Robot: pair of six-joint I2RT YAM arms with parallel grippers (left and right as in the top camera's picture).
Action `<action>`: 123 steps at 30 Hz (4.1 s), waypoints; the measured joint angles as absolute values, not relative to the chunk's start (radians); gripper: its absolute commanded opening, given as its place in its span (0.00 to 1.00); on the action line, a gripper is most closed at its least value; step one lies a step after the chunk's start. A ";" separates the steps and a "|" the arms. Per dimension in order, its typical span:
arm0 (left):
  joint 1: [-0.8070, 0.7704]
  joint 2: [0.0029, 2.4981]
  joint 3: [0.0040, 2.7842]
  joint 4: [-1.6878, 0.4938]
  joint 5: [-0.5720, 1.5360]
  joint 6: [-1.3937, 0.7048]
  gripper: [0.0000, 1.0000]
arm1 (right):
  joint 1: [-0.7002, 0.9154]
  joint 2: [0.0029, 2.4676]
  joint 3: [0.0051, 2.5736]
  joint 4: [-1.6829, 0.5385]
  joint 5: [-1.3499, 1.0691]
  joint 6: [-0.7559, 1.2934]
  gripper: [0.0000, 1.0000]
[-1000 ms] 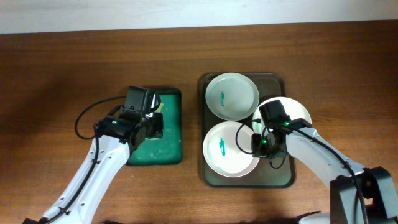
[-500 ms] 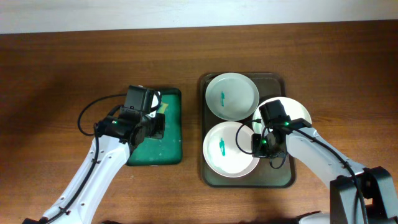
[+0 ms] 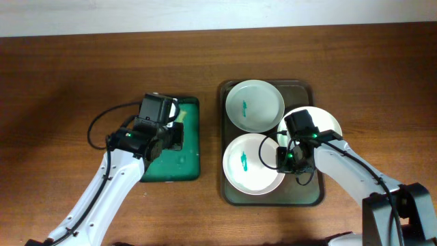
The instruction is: Clean dirty plates on tray and stack at the side
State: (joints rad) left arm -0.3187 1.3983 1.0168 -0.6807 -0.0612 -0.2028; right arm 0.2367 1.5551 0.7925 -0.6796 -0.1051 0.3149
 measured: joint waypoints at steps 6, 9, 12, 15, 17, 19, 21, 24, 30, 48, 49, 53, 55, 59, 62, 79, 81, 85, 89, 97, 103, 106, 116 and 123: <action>-0.319 1.399 1.017 -0.738 -0.086 -0.361 0.00 | 0.237 1.555 0.793 -0.680 -0.105 0.315 0.04; -0.319 1.400 1.017 -0.768 -0.086 -0.387 0.00 | 0.237 1.555 0.793 -0.680 -0.105 0.315 0.04; -0.319 1.427 1.017 -0.774 -0.086 -0.393 0.00 | 0.237 1.555 0.793 -0.680 -0.105 0.315 0.04; -0.319 1.474 1.017 -0.774 -0.080 -0.393 0.00 | 0.237 1.555 0.793 -0.679 -0.105 0.315 0.04; -0.319 1.512 1.021 -0.790 -0.067 -0.381 0.00 | 0.237 1.555 0.793 -0.679 -0.105 0.315 0.04; -0.319 1.565 1.059 -0.851 -0.057 -0.368 0.00 | 0.237 1.555 0.793 -0.678 -0.105 0.315 0.04; -0.318 1.615 1.134 -0.902 -0.052 -0.360 0.00 | 0.237 1.555 0.793 -0.678 -0.105 0.315 0.04; -0.315 1.632 1.214 -0.916 -0.030 -0.359 0.00 | 0.237 1.555 0.793 -0.678 -0.105 0.315 0.04; -0.315 1.633 1.220 -0.897 -0.003 -0.359 0.00 | 0.237 1.555 0.793 -0.678 -0.105 0.315 0.04; -0.321 1.760 1.214 -0.932 -0.007 -0.355 0.00 | 0.237 1.555 0.793 -0.679 -0.105 0.315 0.04; -0.322 1.760 1.214 -0.932 -0.007 -0.343 0.00 | 0.237 1.555 0.793 -0.679 -0.105 0.315 0.04; -0.321 1.760 1.214 -0.931 -0.007 -0.305 0.00 | 0.237 1.555 0.793 -0.678 -0.105 0.315 0.04; -0.322 1.758 1.227 -0.920 -0.007 -0.287 0.00 | 0.237 1.555 0.793 -0.678 -0.105 0.315 0.04; -0.322 1.687 1.251 -0.890 -0.016 -0.278 0.00 | 0.237 1.555 0.793 -0.678 -0.105 0.315 0.04; -0.322 1.652 1.255 -0.875 -0.046 -0.276 0.00 | 0.237 1.555 0.793 -0.678 -0.105 0.315 0.04; -0.322 1.652 1.273 -0.850 -0.086 -0.276 0.00 | 0.237 1.555 0.793 -0.678 -0.105 0.315 0.04; -0.322 1.652 1.296 -0.848 -0.086 -0.276 0.00 | 0.237 1.555 0.793 -0.678 -0.105 0.315 0.04; -0.322 1.652 1.300 -0.849 -0.088 -0.272 0.00 | 0.237 1.555 0.793 -0.677 -0.105 0.315 0.04; -0.322 1.652 1.300 -0.849 -0.095 -0.269 0.00 | 0.237 1.555 0.793 -0.677 -0.105 0.315 0.04; -0.327 1.651 1.473 -0.979 -0.094 -0.270 0.00 | 0.237 1.555 0.793 -0.676 -0.106 0.315 0.04; -0.533 1.651 1.481 -0.984 0.095 -0.373 0.00 | 0.237 1.555 0.793 -0.676 -0.106 0.315 0.04; -0.645 1.671 1.482 -0.982 0.112 -0.453 0.00 | 0.237 1.555 0.793 -0.676 -0.106 0.315 0.04; -0.776 1.917 1.483 -0.980 0.128 -0.571 0.00 | 0.237 1.555 0.793 -0.676 -0.106 0.315 0.04; -0.776 2.001 1.483 -0.925 0.128 -0.578 0.00 | 0.237 1.555 0.793 -0.676 -0.106 0.315 0.04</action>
